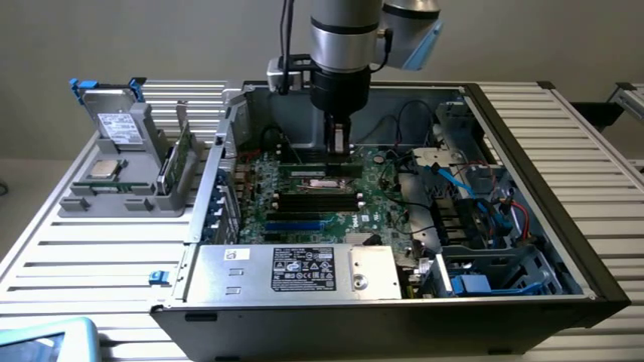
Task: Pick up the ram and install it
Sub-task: 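Insert the ram into the slot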
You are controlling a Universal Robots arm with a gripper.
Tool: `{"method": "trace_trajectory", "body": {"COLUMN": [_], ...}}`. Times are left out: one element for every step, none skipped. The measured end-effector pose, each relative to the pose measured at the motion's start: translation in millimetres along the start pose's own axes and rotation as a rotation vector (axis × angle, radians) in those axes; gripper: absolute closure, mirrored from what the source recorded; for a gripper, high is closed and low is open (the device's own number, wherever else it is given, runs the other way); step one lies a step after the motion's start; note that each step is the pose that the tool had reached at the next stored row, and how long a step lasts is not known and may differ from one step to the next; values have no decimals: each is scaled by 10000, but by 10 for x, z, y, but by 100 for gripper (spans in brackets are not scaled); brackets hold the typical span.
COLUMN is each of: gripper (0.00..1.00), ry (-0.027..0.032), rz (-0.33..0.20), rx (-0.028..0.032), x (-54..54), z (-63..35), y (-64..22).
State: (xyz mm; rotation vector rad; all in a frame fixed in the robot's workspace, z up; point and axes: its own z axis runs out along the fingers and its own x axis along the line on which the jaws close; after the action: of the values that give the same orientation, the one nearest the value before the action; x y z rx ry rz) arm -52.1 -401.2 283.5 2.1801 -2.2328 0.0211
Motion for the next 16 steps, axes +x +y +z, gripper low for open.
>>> {"method": "trace_trajectory", "body": {"gripper": [87,87,87,87,87,87,87,87,87,87,87,87,87,87,87,87], "ry": [19,36,45,56,68,80,90,98,107,113,120,129,137,144,152,159], "rz": [0,0,1,1,0,-1,-1,0,-1,-1,-1,-1,-1,-1,-2,-1], "rx": [-8,-16,-25,-38,-48,-57,-64,-69,-74,-78,-84,-89,-94,-99,-105,-110], "x": [0,-1,-1,-1,-1,-2,-2,-2,-3,-3,-3,-3,-4,-4,-4,-4], "z": [12,21,33,45,55,66,78,91,104,117,129,140,152,164,177,189], "y": [-4,-6,-6,-6,-7,-7,-7,-7,-7,-7,-7,-7,-7,-7,-7,-7]}}
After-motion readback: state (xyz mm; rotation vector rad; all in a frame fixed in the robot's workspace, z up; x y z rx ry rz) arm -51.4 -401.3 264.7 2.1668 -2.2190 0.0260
